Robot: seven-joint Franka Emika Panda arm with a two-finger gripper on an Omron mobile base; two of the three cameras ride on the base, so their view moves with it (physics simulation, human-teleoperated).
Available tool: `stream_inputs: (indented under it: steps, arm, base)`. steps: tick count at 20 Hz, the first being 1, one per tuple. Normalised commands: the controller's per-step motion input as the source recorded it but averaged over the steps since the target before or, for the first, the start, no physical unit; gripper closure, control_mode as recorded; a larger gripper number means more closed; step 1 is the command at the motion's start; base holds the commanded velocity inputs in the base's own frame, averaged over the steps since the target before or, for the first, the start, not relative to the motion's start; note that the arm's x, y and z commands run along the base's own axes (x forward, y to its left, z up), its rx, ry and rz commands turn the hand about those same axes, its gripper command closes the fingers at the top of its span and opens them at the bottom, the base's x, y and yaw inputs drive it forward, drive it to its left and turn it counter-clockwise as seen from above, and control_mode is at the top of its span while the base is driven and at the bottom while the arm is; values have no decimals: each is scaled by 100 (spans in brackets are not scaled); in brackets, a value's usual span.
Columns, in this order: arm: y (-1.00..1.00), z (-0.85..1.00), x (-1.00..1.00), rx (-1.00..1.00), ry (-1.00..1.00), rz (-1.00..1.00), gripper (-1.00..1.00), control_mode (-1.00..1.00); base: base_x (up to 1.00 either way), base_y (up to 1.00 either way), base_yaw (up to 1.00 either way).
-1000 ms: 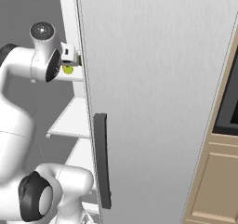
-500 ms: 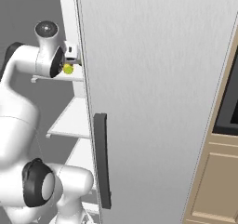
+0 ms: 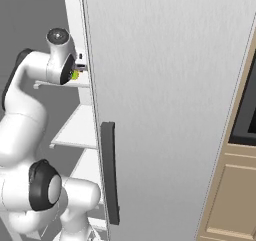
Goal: Take the corn and lime out of the freezer and place them in the tupperware container on the counter. Then put the tupperware containing the vegetables back in the freezer.
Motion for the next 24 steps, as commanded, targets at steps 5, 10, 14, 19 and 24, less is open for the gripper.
stream_inputs:
  steps: [5,10,14,19,24]
  arm:
    - [0,-16,39,0,0,0,-100,-100]
    - [6,-19,27,0,0,0,-100,-100]
    - [21,-30,4,0,1,0,-100,-100]
    - [29,-37,3,0,3,0,100,-100]
    - [8,-26,-1,0,0,0,100,-100]
  base:
    - [0,0,0]
    - [0,0,0]
    - [0,0,0]
    - [0,0,0]
    - [0,0,0]
